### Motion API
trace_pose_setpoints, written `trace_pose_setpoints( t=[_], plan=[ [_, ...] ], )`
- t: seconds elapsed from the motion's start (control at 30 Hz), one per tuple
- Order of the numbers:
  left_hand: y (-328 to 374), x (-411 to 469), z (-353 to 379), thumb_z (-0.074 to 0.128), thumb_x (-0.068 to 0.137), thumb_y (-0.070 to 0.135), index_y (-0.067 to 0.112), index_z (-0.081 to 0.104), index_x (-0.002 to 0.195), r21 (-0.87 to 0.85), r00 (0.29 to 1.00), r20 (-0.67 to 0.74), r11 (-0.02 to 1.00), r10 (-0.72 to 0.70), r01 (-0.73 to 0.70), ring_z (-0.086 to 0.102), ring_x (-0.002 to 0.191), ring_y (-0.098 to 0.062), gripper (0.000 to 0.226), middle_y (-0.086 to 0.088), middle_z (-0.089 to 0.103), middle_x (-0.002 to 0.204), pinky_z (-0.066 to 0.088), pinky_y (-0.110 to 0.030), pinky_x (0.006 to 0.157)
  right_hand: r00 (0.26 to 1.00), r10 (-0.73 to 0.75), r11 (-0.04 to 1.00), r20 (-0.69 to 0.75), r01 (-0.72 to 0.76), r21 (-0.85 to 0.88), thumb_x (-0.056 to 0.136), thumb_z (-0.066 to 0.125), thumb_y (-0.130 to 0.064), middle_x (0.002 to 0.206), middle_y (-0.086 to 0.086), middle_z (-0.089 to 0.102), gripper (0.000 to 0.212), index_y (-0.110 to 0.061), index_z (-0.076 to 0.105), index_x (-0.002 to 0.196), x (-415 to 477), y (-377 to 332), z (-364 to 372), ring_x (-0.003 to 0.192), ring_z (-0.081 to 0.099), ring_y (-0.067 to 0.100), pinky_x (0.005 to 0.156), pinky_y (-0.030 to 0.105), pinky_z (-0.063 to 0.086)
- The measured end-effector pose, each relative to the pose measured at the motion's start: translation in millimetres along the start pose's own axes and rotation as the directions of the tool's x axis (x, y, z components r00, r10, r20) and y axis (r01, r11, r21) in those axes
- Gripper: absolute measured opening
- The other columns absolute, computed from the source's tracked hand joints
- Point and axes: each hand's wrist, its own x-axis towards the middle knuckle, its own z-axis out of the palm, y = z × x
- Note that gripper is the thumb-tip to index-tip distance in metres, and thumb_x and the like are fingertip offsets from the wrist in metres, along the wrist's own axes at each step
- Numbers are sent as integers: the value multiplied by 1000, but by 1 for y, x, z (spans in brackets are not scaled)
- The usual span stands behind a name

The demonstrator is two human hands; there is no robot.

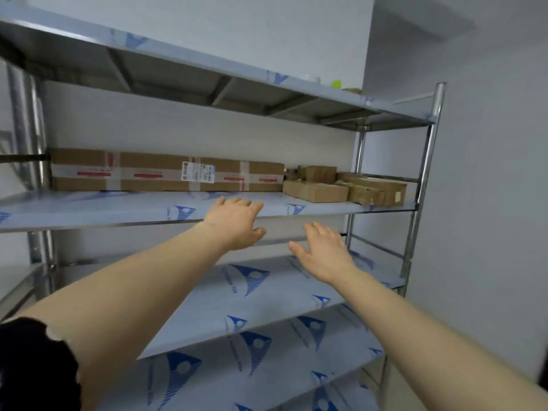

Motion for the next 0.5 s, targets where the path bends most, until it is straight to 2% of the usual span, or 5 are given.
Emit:
trace_pose_setpoints(
  t=[0.17,0.3,0.5],
  plan=[
    [39,79,14,39,97,51,23,15,153,-33,995,-38,995,92,-93,25,142,-25,67,-4,28,155,15,-44,118,995,97,995,-37,-97,-3,98,36,-49,156,11,24,66,-9,24,149,42,65,1,144,20,26,118,40,17],
    [62,145,27,40,97,50,22,16,152,-59,987,-81,988,135,-140,27,141,-26,67,-6,30,154,20,-42,116,989,130,991,-73,-130,10,99,39,-45,155,12,24,64,-8,24,149,83,109,3,143,23,26,117,38,20],
    [85,244,44,40,96,51,22,14,153,-93,975,-111,975,191,-202,25,142,-26,68,-4,26,156,21,-40,116,971,220,967,-96,-204,156,99,42,-40,153,12,30,61,-8,27,148,164,175,8,140,26,26,114,37,26]
  ],
)
